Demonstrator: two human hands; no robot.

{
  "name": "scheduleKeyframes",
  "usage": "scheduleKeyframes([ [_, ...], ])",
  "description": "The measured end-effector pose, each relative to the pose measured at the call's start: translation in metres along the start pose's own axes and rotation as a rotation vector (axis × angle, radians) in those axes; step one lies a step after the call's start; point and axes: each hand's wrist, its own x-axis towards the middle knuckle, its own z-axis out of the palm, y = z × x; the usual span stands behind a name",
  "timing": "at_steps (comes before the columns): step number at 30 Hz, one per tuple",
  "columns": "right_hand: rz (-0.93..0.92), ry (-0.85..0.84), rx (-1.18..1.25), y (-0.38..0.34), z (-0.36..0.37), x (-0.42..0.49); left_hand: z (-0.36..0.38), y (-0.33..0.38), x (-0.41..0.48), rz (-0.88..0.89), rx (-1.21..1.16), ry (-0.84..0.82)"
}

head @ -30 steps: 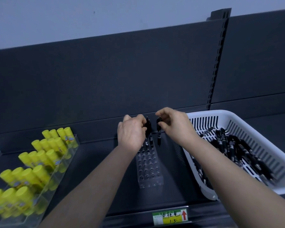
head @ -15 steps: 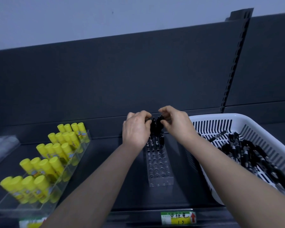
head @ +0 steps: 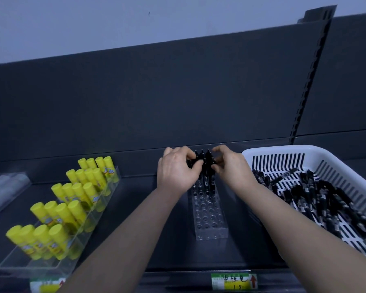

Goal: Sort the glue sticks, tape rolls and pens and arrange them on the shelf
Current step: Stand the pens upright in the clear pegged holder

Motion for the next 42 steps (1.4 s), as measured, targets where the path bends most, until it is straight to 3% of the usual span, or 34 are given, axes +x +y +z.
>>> scheduleKeyframes([
  [17, 0.024, -0.012, -0.089, 0.010, -0.001, -0.006, 0.010, 0.008, 0.015, 0.043, 0.087, -0.071],
  [22, -0.004, -0.002, -0.125, 0.008, -0.008, -0.007, 0.007, 0.005, 0.011, 0.034, -0.006, 0.021],
  [27, -0.007, -0.012, -0.292, 0.020, -0.031, -0.016, 0.009, 0.035, 0.006, 0.153, -0.038, 0.071],
  [33, 0.117, -0.046, -0.517, 0.075, -0.091, -0.044, 0.044, 0.096, -0.002, 0.244, 0.033, -0.244],
  [42, 0.341, -0.081, -0.552, 0.150, -0.163, -0.092, 0.119, 0.167, -0.014, 0.188, 0.182, -0.592],
])
